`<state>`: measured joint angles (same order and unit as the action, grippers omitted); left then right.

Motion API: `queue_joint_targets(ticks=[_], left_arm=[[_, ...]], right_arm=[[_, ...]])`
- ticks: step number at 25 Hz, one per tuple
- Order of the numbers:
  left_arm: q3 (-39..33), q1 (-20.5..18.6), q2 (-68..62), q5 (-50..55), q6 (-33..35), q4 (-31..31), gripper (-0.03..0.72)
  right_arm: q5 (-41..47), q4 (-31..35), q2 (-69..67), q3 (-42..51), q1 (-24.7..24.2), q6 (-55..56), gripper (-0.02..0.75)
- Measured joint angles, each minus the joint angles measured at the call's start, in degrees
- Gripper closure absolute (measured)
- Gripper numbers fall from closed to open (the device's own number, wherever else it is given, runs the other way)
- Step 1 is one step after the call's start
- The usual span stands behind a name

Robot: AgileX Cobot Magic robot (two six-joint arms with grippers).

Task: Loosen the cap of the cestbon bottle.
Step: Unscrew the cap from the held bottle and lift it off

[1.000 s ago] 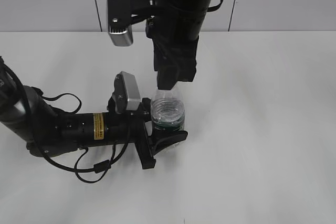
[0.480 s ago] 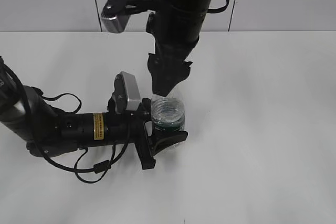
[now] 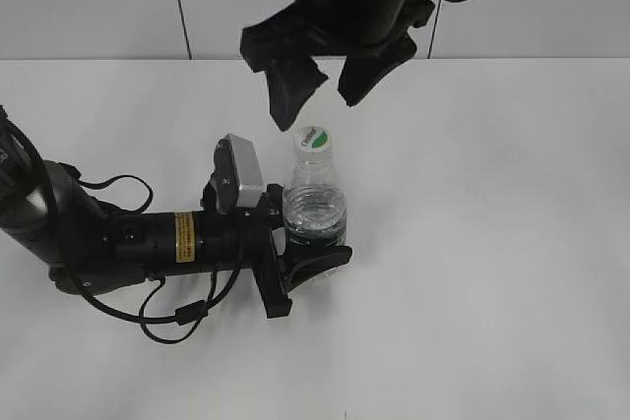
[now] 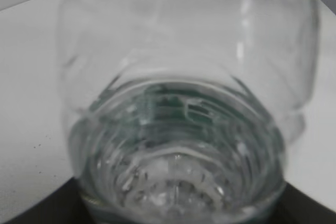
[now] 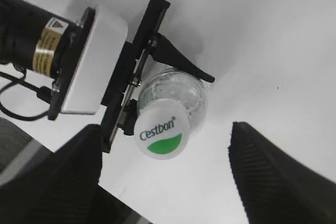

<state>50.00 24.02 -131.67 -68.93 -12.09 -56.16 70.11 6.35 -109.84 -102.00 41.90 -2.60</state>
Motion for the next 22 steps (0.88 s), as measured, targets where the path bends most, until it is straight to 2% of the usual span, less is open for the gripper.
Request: queue_joint_targets(ticks=[7,22], left_arm=[[0.0,0.0,0.0,0.0,0.0,0.0,0.276],[0.0,0.0,0.0,0.0,0.0,-0.05,0.276]], right_arm=[[0.0,0.28,0.09,0.0,0.0,9.24,0.167],[0.0,1.02,-3.09,0.0,0.0,10.66,0.167]])
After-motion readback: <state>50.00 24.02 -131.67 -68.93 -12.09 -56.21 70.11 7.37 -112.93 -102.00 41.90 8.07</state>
